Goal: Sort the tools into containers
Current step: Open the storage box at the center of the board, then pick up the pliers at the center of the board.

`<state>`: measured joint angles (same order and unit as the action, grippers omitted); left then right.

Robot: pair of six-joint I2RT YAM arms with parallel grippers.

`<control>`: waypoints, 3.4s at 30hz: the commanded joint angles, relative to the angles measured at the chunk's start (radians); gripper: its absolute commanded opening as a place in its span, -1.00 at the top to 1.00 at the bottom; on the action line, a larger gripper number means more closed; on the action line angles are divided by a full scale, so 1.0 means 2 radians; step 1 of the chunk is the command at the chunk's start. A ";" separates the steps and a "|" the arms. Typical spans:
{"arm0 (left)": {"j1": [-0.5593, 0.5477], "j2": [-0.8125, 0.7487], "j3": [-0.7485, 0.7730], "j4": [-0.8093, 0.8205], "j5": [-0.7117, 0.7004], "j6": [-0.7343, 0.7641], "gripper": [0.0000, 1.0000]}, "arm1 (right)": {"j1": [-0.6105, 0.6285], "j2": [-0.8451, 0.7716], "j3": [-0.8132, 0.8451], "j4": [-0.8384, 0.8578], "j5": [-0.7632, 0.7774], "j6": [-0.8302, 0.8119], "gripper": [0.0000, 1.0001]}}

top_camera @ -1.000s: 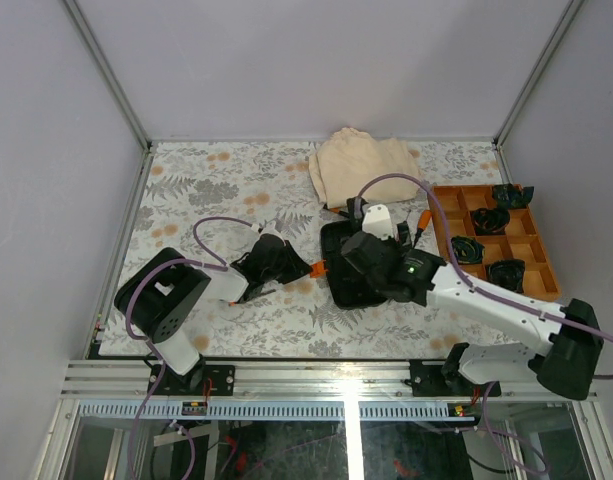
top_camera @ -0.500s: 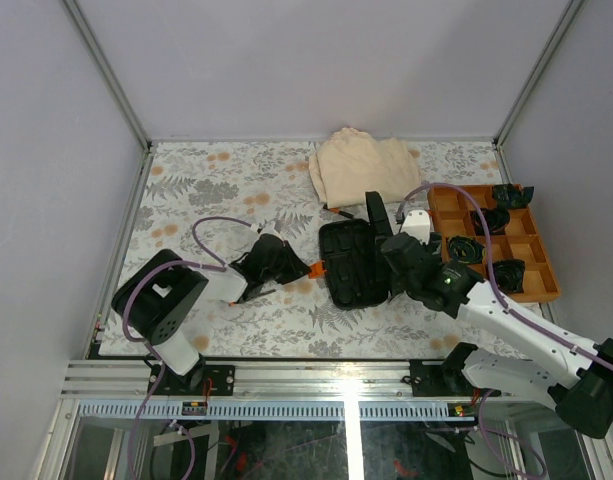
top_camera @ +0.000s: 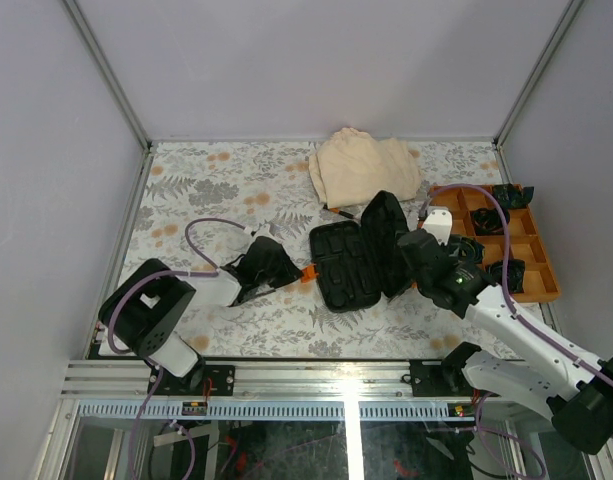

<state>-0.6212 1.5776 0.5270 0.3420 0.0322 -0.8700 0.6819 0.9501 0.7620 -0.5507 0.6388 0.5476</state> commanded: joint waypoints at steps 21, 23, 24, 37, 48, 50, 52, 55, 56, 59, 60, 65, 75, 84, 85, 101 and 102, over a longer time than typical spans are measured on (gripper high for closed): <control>0.020 -0.070 -0.054 -0.177 -0.059 0.022 0.94 | -0.117 0.033 -0.044 0.065 -0.103 -0.026 -0.69; 0.021 -0.077 -0.055 -0.182 -0.061 0.019 0.94 | -0.134 0.046 -0.046 0.080 -0.132 -0.035 -0.61; 0.021 -0.081 -0.055 -0.186 -0.064 0.017 0.94 | -0.143 0.053 -0.047 0.088 -0.146 -0.040 -0.56; 0.034 -0.095 -0.047 -0.212 -0.063 0.012 0.95 | -0.198 0.137 -0.045 0.141 -0.258 -0.072 -0.21; 0.078 -0.110 -0.039 -0.235 -0.051 0.005 0.99 | -0.199 0.182 -0.040 0.175 -0.357 -0.088 -0.02; 0.085 -0.116 -0.034 -0.241 -0.052 0.006 0.99 | -0.199 0.192 -0.037 0.180 -0.364 -0.088 0.04; 0.093 -0.117 -0.029 -0.244 -0.050 0.008 0.99 | -0.198 0.204 -0.033 0.186 -0.371 -0.087 0.09; 0.107 -0.114 -0.021 -0.248 -0.045 0.013 0.99 | -0.198 0.220 -0.024 0.191 -0.381 -0.089 0.17; 0.112 -0.113 -0.020 -0.249 -0.044 0.014 0.99 | -0.198 0.225 -0.022 0.194 -0.385 -0.089 0.20; 0.125 -0.112 -0.016 -0.252 -0.041 0.019 0.99 | -0.198 0.237 -0.016 0.203 -0.404 -0.087 0.27; 0.129 -0.113 -0.015 -0.253 -0.040 0.019 0.99 | -0.198 0.241 -0.014 0.205 -0.408 -0.087 0.29; 0.137 -0.115 -0.010 -0.257 -0.039 0.023 0.95 | -0.194 0.262 -0.006 0.218 -0.428 -0.081 0.35; 0.145 -0.116 -0.008 -0.258 -0.034 0.029 0.73 | -0.174 0.287 0.005 0.226 -0.427 -0.083 0.36; 0.145 -0.157 0.014 -0.286 -0.041 0.043 0.36 | -0.174 0.159 0.026 0.172 -0.304 -0.101 -0.01; 0.145 -0.163 0.019 -0.292 -0.044 0.045 0.34 | -0.174 0.142 0.025 0.169 -0.295 -0.103 -0.03; 0.145 -0.191 0.085 -0.392 -0.105 0.066 0.11 | -0.174 -0.002 -0.049 0.137 -0.300 -0.096 -0.17; 0.145 -0.187 0.089 -0.397 -0.101 0.070 0.09 | -0.173 -0.008 -0.055 0.137 -0.306 -0.094 -0.18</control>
<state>-0.3393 1.1870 0.6621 -0.3775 -0.1322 -0.7681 0.3294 0.9882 0.6838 -0.2649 0.0502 0.3550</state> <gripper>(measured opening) 0.440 0.583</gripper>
